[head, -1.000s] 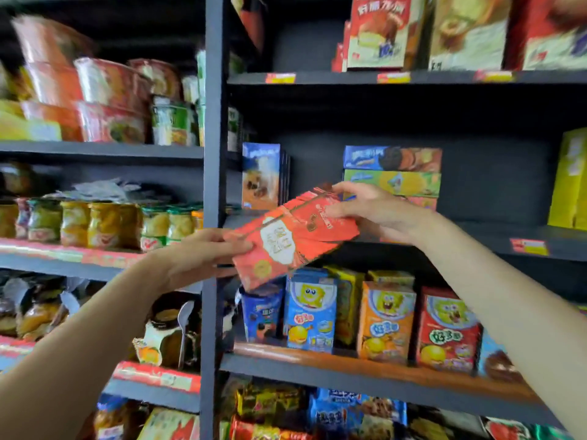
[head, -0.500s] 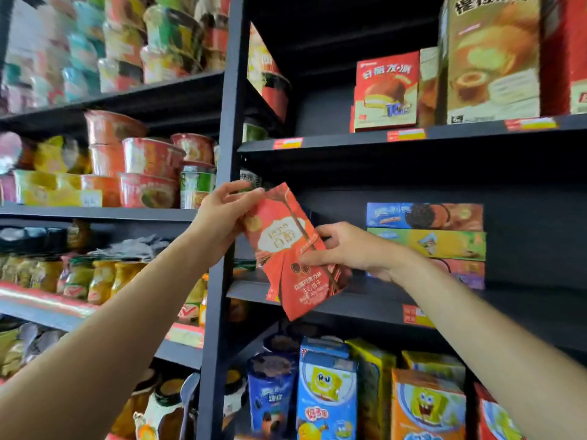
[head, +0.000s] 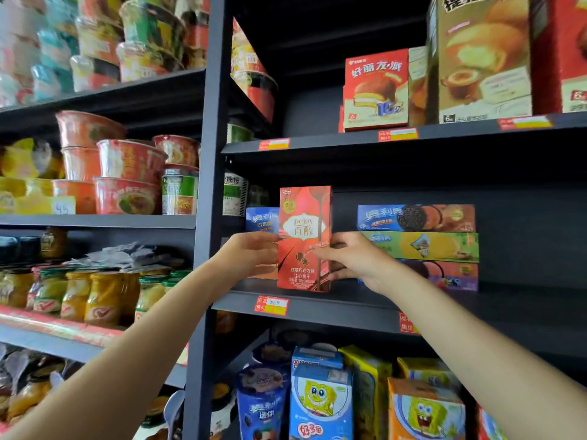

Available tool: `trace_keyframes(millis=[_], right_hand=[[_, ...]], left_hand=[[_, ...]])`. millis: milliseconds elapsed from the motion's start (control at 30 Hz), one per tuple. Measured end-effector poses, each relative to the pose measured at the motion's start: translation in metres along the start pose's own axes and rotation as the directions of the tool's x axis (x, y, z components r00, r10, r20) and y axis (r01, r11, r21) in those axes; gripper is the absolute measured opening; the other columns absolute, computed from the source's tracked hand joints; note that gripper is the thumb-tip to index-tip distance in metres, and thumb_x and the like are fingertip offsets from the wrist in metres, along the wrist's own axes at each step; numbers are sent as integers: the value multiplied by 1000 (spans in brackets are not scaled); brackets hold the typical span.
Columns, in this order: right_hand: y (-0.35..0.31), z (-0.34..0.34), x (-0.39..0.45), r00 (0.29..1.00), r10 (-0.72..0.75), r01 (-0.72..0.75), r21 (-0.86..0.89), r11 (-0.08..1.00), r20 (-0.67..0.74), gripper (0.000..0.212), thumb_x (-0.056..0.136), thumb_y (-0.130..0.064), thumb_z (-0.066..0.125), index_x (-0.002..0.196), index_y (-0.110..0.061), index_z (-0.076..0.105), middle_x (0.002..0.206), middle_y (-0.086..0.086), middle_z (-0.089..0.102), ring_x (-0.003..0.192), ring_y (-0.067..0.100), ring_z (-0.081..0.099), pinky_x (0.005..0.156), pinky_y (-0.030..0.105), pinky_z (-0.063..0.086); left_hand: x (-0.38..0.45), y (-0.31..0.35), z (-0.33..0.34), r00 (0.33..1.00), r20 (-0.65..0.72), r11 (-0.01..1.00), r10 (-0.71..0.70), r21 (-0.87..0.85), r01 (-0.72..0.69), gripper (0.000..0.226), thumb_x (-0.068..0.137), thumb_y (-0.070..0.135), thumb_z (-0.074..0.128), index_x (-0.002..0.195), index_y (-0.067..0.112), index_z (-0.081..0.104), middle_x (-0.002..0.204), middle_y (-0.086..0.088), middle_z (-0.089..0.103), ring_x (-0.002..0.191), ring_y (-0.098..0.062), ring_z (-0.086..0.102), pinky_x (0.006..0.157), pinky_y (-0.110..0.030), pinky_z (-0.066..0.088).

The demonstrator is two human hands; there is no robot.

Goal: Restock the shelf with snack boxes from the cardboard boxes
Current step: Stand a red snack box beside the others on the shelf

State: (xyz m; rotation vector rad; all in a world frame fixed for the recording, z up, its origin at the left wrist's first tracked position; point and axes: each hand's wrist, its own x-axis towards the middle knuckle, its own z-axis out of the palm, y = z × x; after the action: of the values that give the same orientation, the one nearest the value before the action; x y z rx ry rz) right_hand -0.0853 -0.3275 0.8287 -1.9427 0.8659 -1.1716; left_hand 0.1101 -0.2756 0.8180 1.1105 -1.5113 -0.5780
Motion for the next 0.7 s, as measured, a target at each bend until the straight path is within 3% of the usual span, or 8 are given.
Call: trace_keyframes(millis=[133,267,367,433,533,633,700], right_hand=[[4,-5,14,998,54,-55,-30,998,-23,27,84,-2,67,107,-11,55,98,7,64,82,19,66,63,30,60],[7,-7,29,993,104,-107,-43,993,-53,31,85,3,63,113,-4,52,102,11,63,82,21,67,62,32,60],[8,-3,44,986,139,-147,-86,985,-91,24,86,5,61,107,-2,52,111,15,62,90,27,67,62,32,59],[9,0,55,979,164,-179,-118,977,-122,25,85,6,61,108,1,52,115,17,59,94,31,66,62,32,59],[10,2,71,971,189,-212,-161,964,-148,30,84,9,61,112,4,51,118,18,56,94,34,66,65,35,59],[14,4,80,966,204,-232,-190,954,-158,25,84,7,62,107,4,52,118,17,55,94,34,65,71,37,59],[18,2,83,965,201,-232,-195,953,-166,23,84,6,63,105,4,53,117,18,56,94,34,65,74,38,59]], left_hand=[[7,-5,6,999,34,997,-2,83,-1,34,88,-4,55,121,5,57,111,-6,66,87,-13,63,67,-17,53],[13,-5,15,998,65,989,10,147,-20,36,91,-7,46,114,18,57,96,10,62,84,-6,59,63,-10,49],[25,-7,22,996,87,958,22,282,-46,42,89,-10,44,125,8,55,120,-2,60,109,-19,56,75,-17,49],[34,-9,25,997,77,941,17,336,-42,44,88,-12,44,128,4,53,124,-6,57,119,-21,52,90,-27,48],[45,-14,27,999,37,931,-20,365,5,41,87,-10,46,125,1,53,125,-10,56,120,-24,51,94,-30,46],[52,-20,29,998,15,926,-58,375,48,42,87,-10,47,128,0,50,116,-8,56,106,-20,51,80,-21,45],[55,-22,33,997,22,933,-80,354,67,48,87,-11,47,133,1,45,122,-10,55,101,-17,48,81,-23,45]])
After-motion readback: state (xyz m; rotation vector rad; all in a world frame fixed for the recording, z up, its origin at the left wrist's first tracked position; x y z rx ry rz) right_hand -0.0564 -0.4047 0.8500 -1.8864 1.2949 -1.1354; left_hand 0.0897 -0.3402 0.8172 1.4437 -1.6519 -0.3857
